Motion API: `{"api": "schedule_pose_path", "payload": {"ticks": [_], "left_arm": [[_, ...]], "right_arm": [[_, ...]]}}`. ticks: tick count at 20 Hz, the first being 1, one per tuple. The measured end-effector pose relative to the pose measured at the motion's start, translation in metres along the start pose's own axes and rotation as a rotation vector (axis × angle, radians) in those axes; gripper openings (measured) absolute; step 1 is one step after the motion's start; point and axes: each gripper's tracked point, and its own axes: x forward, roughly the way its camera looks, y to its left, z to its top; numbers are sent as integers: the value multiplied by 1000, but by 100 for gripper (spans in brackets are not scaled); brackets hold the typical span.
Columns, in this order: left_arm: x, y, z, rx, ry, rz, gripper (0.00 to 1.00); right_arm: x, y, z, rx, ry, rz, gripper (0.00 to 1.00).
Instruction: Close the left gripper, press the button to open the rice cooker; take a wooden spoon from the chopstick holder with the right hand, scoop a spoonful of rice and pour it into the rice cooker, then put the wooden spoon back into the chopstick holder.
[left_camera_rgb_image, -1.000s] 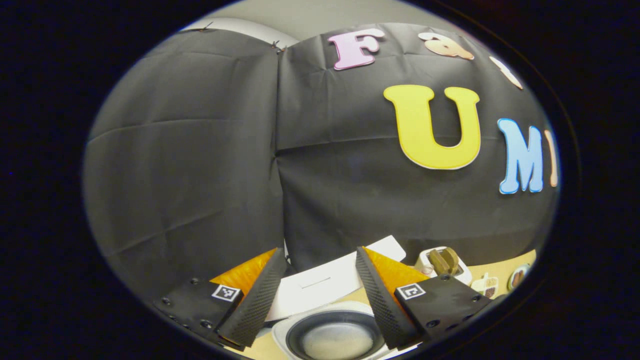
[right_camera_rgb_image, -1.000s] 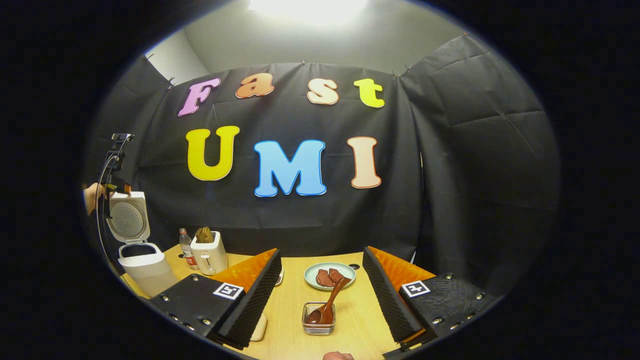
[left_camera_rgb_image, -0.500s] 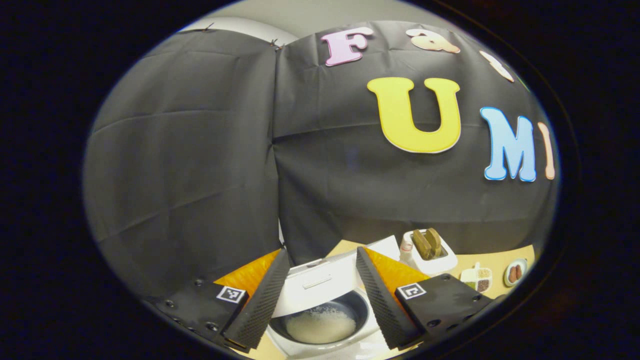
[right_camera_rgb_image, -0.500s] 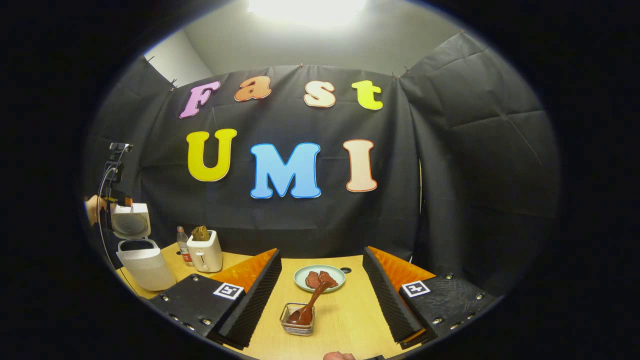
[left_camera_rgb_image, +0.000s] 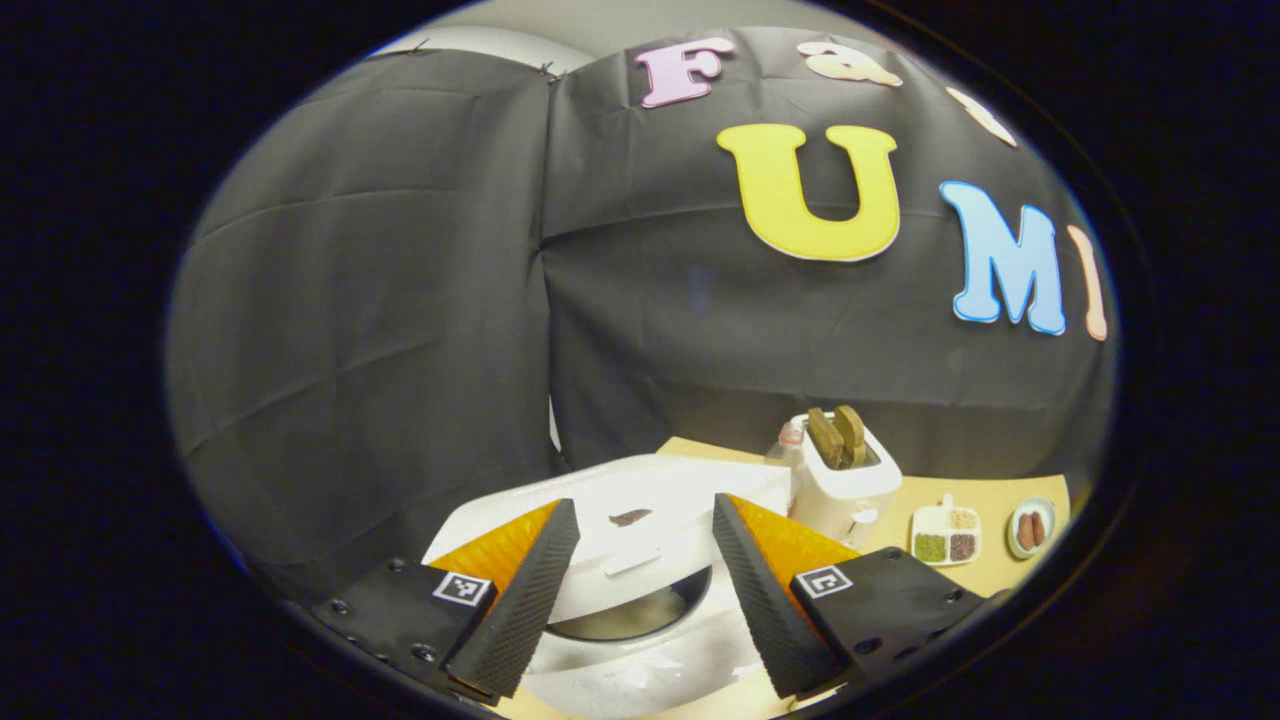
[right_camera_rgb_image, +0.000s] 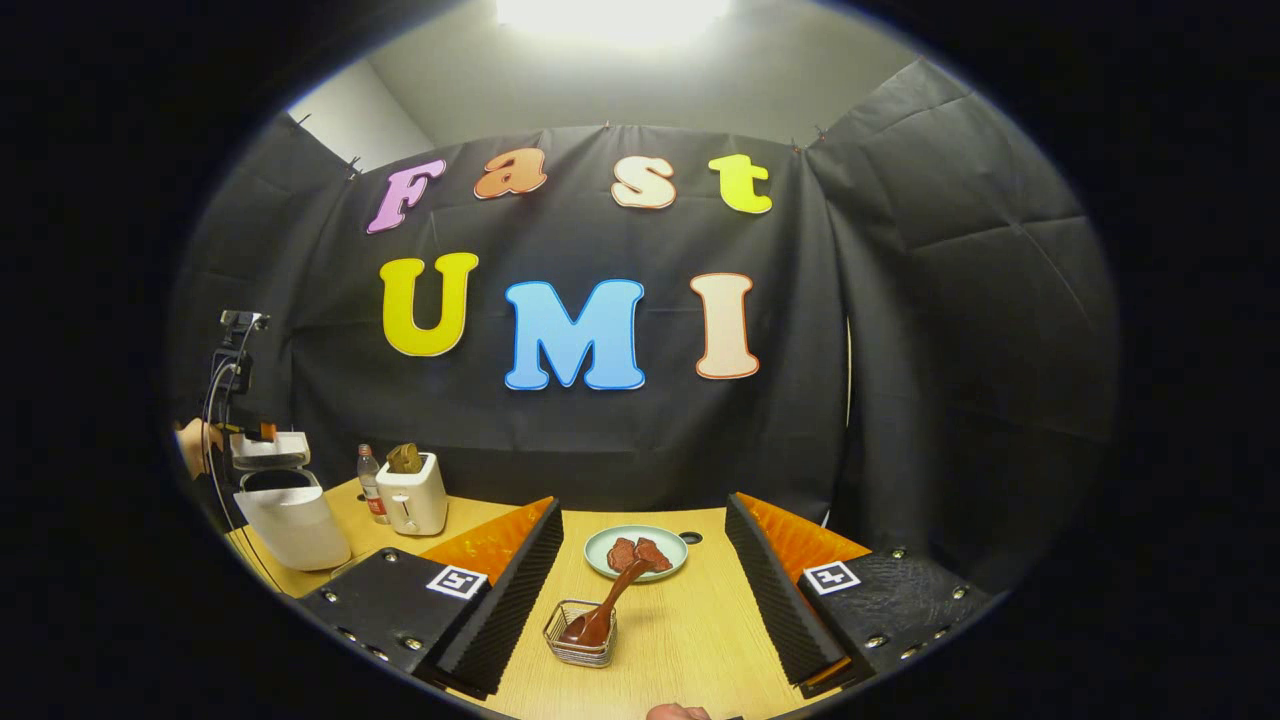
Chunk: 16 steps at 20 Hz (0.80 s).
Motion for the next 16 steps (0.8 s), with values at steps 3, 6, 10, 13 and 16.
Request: {"api": "schedule_pose_path", "payload": {"ticks": [3,6,10,13,16], "left_arm": [[0,-9,-28,14,33,8,94],[7,-16,-53,37,68,12,95],[4,-18,-78,43,97,21,97],[1,-16,-90,54,99,34,97],[2,-17,-93,58,95,33,97]], "right_arm": [[5,-2,-4,-4,11,11,100],[9,-1,-4,-6,16,19,99],[13,2,-5,-18,16,28,99],[14,9,-6,-31,18,42,99],[17,14,-5,-41,18,52,99]]}}
